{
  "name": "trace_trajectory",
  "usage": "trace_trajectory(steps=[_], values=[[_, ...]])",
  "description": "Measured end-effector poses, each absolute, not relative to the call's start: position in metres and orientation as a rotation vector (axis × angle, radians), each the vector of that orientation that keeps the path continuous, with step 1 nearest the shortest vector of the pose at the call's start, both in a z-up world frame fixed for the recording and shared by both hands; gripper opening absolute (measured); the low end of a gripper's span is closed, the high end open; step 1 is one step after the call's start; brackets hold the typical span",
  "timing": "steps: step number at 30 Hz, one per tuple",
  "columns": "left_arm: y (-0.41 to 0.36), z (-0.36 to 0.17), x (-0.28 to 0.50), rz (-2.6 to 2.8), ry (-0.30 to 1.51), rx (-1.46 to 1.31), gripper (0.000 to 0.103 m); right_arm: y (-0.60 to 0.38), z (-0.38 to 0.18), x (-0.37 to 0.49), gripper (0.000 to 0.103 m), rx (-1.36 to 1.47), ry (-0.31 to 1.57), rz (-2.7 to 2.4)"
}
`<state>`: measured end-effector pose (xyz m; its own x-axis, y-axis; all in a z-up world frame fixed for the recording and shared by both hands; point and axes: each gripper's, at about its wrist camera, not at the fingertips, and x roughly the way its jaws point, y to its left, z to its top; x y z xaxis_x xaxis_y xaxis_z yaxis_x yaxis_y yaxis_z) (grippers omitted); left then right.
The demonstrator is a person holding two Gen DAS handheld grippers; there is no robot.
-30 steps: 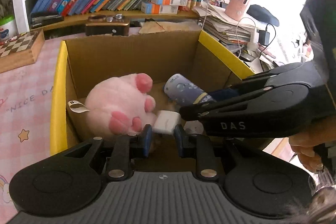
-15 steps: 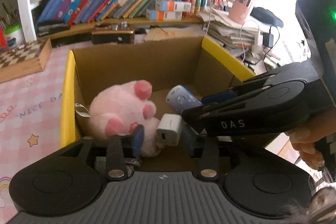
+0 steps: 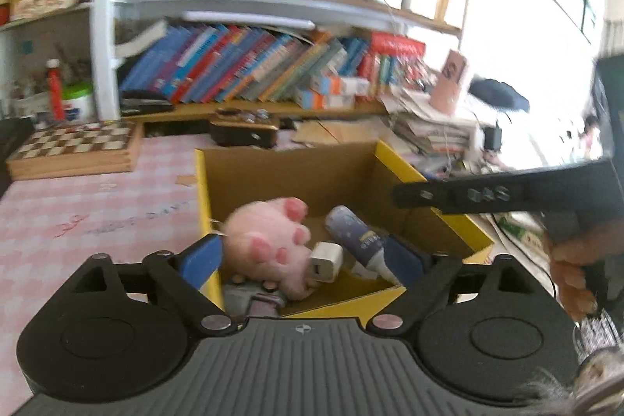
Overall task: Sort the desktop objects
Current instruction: 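Lower both tools into the yellow box and open both grippers, then withdraw both open tools from the box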
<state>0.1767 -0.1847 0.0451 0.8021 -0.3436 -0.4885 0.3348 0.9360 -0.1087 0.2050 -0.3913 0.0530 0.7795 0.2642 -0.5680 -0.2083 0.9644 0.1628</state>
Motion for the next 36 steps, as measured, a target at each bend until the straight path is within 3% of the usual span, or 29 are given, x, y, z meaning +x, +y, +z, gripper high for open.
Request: trace_trajectory(steps=[17, 34, 36], values=[[-0.101, 0.05, 0.085, -0.149, 0.484, -0.087, 0.103, -0.344, 0.052, 0.104, 0.049, 0.099, 0.562, 0.141], [-0.059, 0.027, 0.005, -0.072, 0.561, 0.011, 0.103, -0.281, 0.028, 0.01, 0.071, 0.073, 0.616, 0.058], [-0.056, 0.025, -0.001, -0.068, 0.569, 0.01, 0.103, -0.276, 0.026, 0.003, 0.077, 0.058, 0.617, 0.051]])
